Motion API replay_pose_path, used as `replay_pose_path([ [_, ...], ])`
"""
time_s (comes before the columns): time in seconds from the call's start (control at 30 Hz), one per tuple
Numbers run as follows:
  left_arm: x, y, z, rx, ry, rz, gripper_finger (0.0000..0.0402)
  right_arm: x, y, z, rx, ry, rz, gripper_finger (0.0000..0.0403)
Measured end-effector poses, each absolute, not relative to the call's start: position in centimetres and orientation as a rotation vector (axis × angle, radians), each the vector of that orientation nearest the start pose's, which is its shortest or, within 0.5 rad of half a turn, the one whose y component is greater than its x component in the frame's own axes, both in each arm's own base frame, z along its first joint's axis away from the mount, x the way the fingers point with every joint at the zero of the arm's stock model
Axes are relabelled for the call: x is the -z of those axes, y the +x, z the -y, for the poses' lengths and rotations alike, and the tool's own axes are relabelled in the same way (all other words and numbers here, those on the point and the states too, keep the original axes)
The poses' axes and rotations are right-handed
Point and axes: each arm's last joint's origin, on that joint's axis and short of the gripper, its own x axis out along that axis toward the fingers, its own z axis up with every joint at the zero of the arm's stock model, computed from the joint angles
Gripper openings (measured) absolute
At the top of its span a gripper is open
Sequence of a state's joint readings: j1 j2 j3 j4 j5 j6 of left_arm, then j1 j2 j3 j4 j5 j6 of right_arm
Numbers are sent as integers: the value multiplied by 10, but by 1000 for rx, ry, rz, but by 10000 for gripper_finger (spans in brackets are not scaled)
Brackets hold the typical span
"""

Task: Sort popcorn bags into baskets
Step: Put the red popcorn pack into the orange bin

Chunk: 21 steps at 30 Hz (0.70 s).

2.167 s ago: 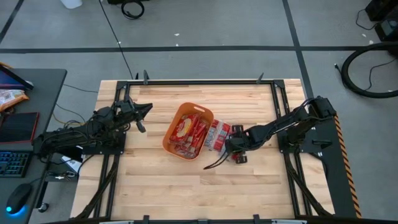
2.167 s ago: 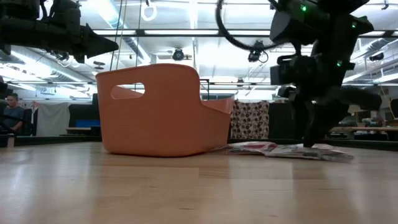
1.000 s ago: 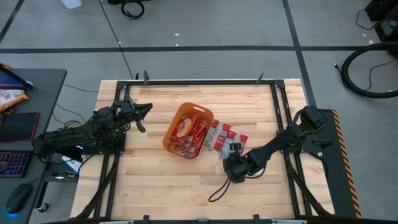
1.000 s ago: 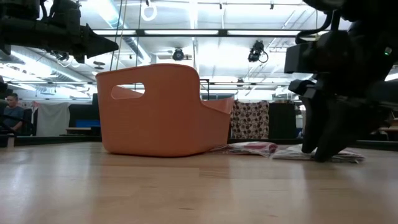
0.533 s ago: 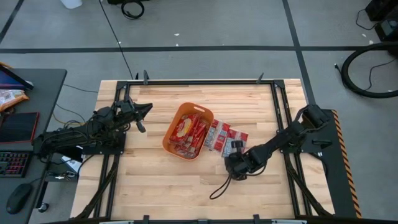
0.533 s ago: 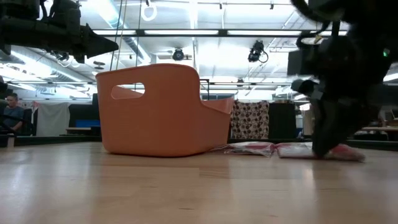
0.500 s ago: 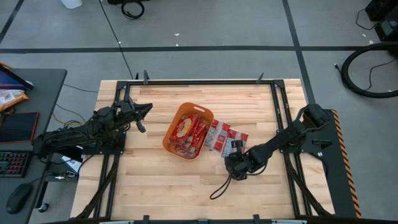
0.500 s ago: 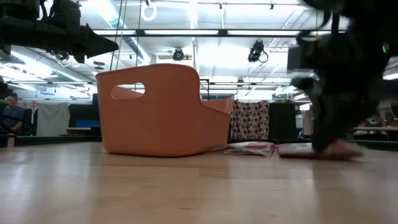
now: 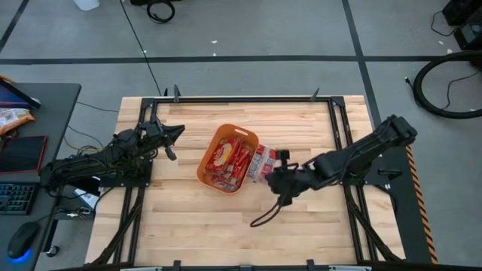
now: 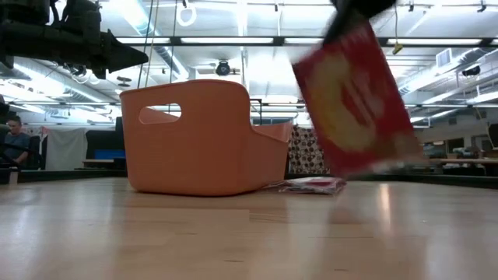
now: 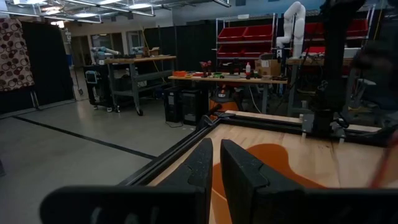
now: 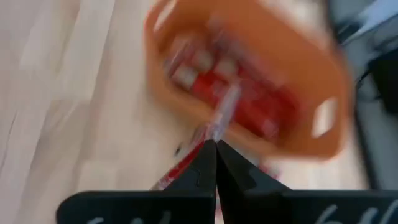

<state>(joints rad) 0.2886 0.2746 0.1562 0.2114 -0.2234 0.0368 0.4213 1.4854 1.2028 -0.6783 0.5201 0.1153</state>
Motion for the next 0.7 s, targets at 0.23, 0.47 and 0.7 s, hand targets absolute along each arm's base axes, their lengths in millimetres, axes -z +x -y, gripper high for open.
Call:
replay_pose_path([
  [0.23, -215, 105, -38, -513, 39, 85, 36, -332, 291, -101, 139, -426, -626, 3],
  [0.47, -215, 105, -38, -514, 39, 86, 36, -358, 312, -80, 142, -527, -397, 3],
  [0.7, -215, 105, -38, -514, 39, 87, 36, -349, 348, -46, 42, -482, -285, 3],
])
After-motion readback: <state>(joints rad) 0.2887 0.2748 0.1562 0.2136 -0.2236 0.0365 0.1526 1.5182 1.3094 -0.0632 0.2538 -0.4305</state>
